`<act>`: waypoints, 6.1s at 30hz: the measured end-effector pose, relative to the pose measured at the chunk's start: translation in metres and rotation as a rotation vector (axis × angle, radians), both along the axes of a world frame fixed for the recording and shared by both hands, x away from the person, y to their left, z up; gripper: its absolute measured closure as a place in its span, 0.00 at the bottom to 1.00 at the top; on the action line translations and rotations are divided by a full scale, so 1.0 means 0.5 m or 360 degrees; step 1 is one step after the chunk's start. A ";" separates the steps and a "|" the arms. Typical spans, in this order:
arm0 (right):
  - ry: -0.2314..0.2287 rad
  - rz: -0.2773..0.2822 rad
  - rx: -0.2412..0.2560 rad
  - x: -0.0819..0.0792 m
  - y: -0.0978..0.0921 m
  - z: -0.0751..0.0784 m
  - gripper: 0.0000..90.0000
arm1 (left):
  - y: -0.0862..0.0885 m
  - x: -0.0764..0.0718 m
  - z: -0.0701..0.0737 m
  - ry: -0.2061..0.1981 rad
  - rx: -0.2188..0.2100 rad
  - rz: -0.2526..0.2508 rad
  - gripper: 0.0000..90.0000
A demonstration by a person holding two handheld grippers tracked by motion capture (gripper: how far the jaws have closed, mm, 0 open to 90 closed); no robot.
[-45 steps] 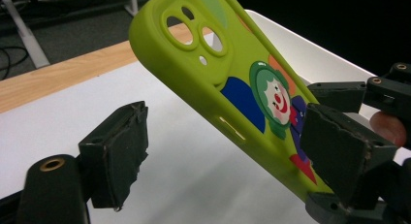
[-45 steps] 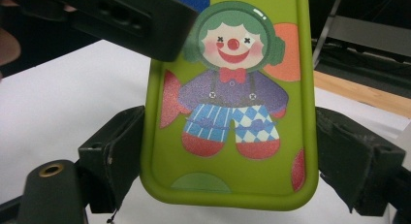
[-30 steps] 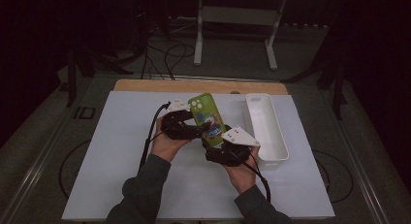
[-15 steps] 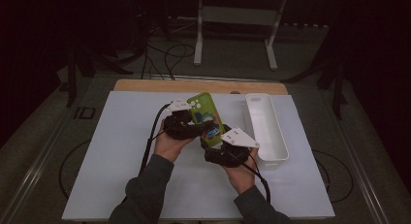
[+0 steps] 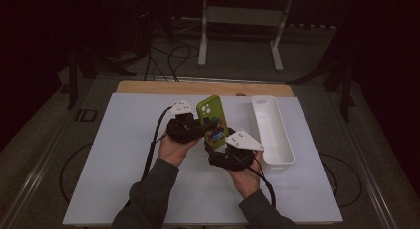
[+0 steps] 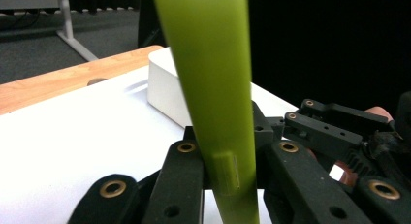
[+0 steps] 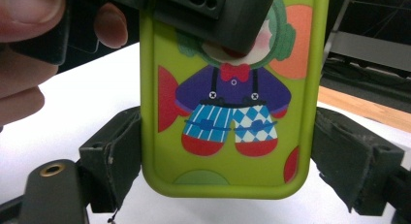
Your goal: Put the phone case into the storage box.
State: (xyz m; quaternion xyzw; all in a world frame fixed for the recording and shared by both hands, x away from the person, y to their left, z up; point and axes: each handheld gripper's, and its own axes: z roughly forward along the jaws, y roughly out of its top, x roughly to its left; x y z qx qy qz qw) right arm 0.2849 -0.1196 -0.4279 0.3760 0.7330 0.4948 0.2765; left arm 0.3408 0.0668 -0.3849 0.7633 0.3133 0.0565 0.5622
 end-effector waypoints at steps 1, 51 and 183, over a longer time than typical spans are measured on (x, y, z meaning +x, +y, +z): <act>0.0000 0.0001 -0.0003 0.000 0.000 0.000 0.18 | 0.000 0.000 0.000 0.0002 -0.0004 -0.0009 0.93; 0.0055 0.0366 -0.0049 -0.006 -0.047 0.028 0.11 | 0.014 -0.016 0.019 -0.0106 0.0077 -0.0074 0.96; 0.0161 0.0905 0.0280 0.018 -0.132 0.127 0.86 | 0.009 -0.033 -0.040 0.0005 0.0013 -0.0725 0.78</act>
